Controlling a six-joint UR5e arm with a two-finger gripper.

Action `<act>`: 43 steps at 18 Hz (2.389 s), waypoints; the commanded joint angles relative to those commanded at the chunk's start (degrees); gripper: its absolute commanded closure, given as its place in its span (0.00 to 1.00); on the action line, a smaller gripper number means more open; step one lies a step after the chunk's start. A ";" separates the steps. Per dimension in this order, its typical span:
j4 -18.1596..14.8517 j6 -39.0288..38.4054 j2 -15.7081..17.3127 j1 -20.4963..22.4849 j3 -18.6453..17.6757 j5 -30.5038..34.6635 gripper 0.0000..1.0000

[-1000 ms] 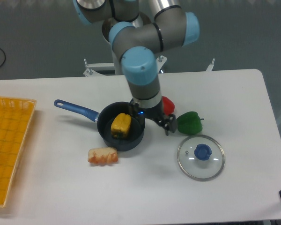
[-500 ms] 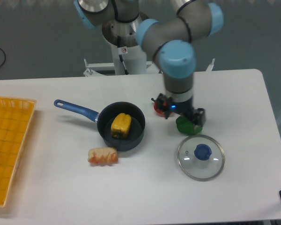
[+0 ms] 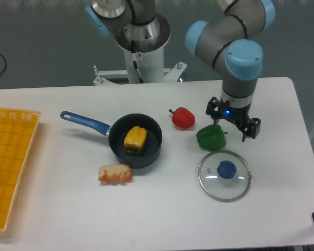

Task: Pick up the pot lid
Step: 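Lower the open gripper over the blue knob of the glass lid, then close the gripper on the blue knob of the lid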

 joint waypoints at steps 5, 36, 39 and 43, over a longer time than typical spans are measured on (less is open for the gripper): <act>1.05 -0.88 -3.60 -0.09 1.58 0.35 0.00; 3.34 -7.03 -13.02 -5.45 7.03 4.31 0.00; 3.34 -7.12 -13.19 -5.54 7.03 4.31 0.04; 3.34 -7.21 -13.72 -5.54 6.95 4.39 0.04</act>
